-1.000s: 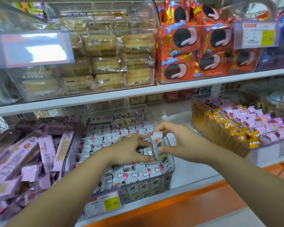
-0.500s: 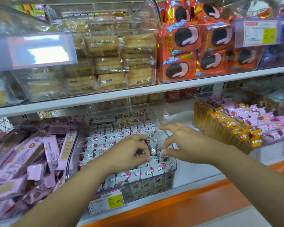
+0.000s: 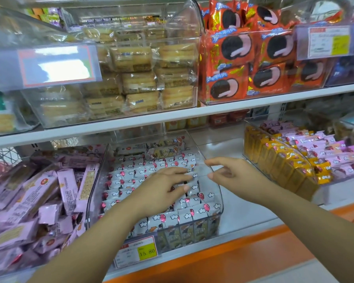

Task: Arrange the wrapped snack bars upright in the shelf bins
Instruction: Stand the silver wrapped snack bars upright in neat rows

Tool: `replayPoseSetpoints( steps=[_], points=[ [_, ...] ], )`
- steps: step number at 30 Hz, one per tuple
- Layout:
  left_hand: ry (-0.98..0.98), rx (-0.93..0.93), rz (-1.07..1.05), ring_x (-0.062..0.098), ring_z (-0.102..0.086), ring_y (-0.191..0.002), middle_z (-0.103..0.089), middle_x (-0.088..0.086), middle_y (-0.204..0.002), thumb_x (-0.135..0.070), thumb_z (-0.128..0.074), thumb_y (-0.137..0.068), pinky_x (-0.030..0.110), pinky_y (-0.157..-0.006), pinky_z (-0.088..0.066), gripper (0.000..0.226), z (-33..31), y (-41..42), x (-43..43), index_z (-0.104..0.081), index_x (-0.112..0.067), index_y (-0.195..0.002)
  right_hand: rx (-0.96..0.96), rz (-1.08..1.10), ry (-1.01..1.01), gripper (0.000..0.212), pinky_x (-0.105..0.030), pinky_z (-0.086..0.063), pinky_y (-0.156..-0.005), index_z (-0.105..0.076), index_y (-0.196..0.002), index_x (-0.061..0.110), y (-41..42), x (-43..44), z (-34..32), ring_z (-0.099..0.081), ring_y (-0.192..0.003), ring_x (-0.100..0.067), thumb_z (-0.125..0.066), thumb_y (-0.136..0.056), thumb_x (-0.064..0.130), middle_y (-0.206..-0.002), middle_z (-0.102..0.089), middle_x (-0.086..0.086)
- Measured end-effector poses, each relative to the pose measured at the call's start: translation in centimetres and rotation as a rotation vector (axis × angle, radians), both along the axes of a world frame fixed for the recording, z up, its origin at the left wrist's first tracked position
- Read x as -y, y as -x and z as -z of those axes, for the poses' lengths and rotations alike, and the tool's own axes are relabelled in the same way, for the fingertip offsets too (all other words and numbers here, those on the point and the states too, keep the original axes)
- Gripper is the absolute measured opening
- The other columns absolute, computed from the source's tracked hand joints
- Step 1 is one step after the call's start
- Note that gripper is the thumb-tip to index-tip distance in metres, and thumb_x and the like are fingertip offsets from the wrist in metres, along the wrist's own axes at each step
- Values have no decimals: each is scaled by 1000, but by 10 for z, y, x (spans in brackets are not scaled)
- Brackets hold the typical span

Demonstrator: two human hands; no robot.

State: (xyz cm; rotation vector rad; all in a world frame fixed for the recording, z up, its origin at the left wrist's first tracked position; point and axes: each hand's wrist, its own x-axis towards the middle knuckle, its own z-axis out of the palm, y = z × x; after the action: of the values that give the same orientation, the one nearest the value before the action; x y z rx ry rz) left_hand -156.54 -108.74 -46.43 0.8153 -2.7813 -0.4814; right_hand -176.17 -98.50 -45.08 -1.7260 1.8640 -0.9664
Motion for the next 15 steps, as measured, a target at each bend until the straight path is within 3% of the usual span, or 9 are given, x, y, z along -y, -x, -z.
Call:
replayPoseSetpoints(
  steps=[2, 4, 8, 10, 12, 15],
  points=[
    [-41, -18, -38, 7, -37, -129, -41, -14, -142, -41, -45, -96, 35, -110, -30, 37, 3, 3, 3, -53, -33, -131, 103, 17, -36, 33, -23, -49, -85, -59, -122, 31, 0, 1, -1, -64, -95, -2, -61, -89, 33, -110, -67, 8],
    [-61, -169, -143, 5, -49, -114, -52, -15, -127, -33, -51, -95, 33, -102, -40, 31, 1, 5, 11, -58, -30, -125, 137, 29, -25, 28, -21, -45, -87, -64, -116, 29, 2, 5, -2, -62, -97, -1, -61, -89, 30, -109, -64, 14],
    [160, -245, -501, 17, -58, -78, -64, 1, -101, -24, -53, -93, 28, -73, -47, 33, -2, 6, 45, -54, -22, -125, 173, 30, -24, 21, -19, -42, -87, -68, -109, 28, 6, 10, -6, -62, -98, -3, -61, -89, 28, -106, -65, 16],
    [140, -162, -556, 24, -59, -78, -63, 8, -106, -26, -52, -93, 31, -67, -49, 43, -1, 7, 61, -44, -22, -135, 173, 30, -26, 19, -18, -41, -87, -68, -108, 29, 7, 12, -5, -62, -98, -2, -61, -90, 27, -105, -64, 17],
    [137, -111, -557, 28, -61, -87, -58, 10, -119, -28, -53, -92, 34, -71, -52, 49, 0, 8, 71, -40, -22, -140, 169, 35, -24, 20, -21, -42, -90, -68, -108, 29, 8, 13, -4, -63, -98, -3, -61, -90, 27, -107, -64, 17],
    [251, -30, -550, 29, -56, -87, -52, 15, -120, -32, -49, -93, 33, -78, -50, 39, -2, 11, 82, -55, -17, -129, 174, 29, -30, 21, -24, -43, -93, -67, -110, 29, 8, 12, -5, -62, -99, -3, -62, -89, 27, -109, -64, 17]
  ],
)
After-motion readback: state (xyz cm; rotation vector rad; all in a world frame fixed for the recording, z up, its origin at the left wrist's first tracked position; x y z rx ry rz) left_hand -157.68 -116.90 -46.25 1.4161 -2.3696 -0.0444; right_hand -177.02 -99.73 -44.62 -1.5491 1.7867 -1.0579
